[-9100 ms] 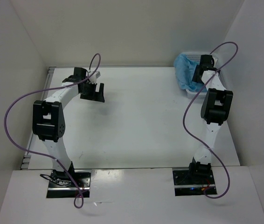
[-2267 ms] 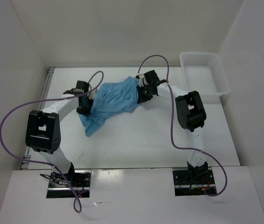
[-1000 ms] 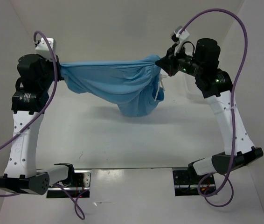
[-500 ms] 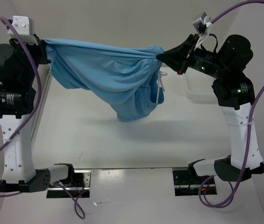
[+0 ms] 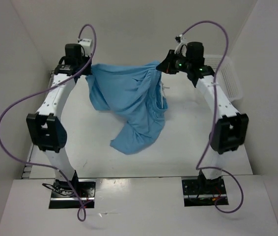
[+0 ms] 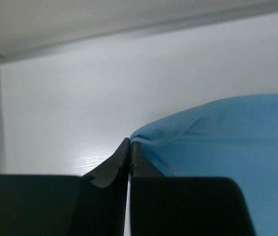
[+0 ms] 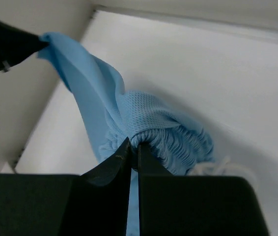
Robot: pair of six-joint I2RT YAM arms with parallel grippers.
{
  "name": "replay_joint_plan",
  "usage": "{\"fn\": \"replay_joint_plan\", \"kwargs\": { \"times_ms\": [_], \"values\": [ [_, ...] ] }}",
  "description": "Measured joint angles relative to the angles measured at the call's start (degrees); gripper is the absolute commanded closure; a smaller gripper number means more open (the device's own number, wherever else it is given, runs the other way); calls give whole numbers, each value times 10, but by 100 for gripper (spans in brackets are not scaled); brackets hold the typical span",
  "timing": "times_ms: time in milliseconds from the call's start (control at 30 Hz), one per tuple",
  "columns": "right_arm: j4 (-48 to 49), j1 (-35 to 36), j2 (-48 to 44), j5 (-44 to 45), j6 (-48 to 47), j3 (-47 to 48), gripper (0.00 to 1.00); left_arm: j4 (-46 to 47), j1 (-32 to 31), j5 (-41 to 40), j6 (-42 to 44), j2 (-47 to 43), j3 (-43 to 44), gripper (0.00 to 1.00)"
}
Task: Fold and stack the shorts
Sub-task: Flatten the shorts out
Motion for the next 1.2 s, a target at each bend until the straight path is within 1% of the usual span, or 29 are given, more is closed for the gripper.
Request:
{"fn": "replay_joint_plan", "kwargs": {
  "times_ms": [33, 100, 167, 200, 233, 267, 300, 333, 433, 500, 533, 633, 700, 733, 767, 833, 900, 1033, 1100, 1133, 1200],
  "values": [
    [3, -2, 34, 15, 2, 3, 89, 0, 0, 0, 0, 30, 3, 100],
    [2, -5, 116, 52, 10, 28, 63, -2, 0, -2, 0, 85, 12, 99],
    [4, -6, 194, 95, 15, 70, 28, 0, 0, -5, 1, 136, 28, 72],
    [7, -7, 222, 113, 18, 87, 24, -1, -3, -7, 2, 153, 36, 45],
    [8, -8, 243, 132, 15, 98, 20, 1, -4, -10, 5, 167, 43, 24],
    [8, -9, 256, 146, 10, 102, 18, 1, -5, -14, 5, 175, 47, 11],
    [4, -9, 260, 157, 5, 102, 18, 0, -7, -16, 2, 178, 48, 8],
    [2, -9, 261, 169, 0, 102, 18, -1, -10, -19, 2, 178, 48, 6],
    [12, -9, 239, 200, -28, 88, 20, 1, -23, -20, 0, 155, 35, 7],
    [23, -10, 206, 223, -55, 47, 23, -8, -40, -8, 0, 110, -10, 12],
    [23, -10, 190, 236, -68, 25, 23, -21, -50, 1, 0, 86, -33, 13],
    [28, -10, 155, 273, -99, -37, 23, -41, -99, 22, 0, 9, -134, 14],
    [28, -10, 152, 289, -114, -61, 23, -55, -134, 37, 0, -13, -189, 14],
    [27, -10, 154, 296, -118, -71, 21, -58, -155, 46, 0, -16, -218, 14],
    [26, -10, 155, 301, -123, -81, 20, -64, -173, 54, 0, -14, -242, 11],
    [24, -10, 159, 311, -130, -90, 19, -78, -198, 65, 1, -2, -281, 9],
    [25, -10, 163, 318, -136, -95, 18, -85, -208, 68, 1, 15, -306, 9],
    [27, -10, 164, 319, -144, -113, 18, -85, -204, 70, 0, 44, -314, 9],
    [27, -10, 164, 310, -146, -124, 18, -81, -202, 76, 0, 49, -314, 13],
    [27, -10, 165, 306, -147, -129, 18, -80, -202, 80, 0, 50, -314, 22],
    [27, -10, 167, 295, -148, -138, 24, -77, -205, 86, -1, 56, -314, 33]
  ]
}}
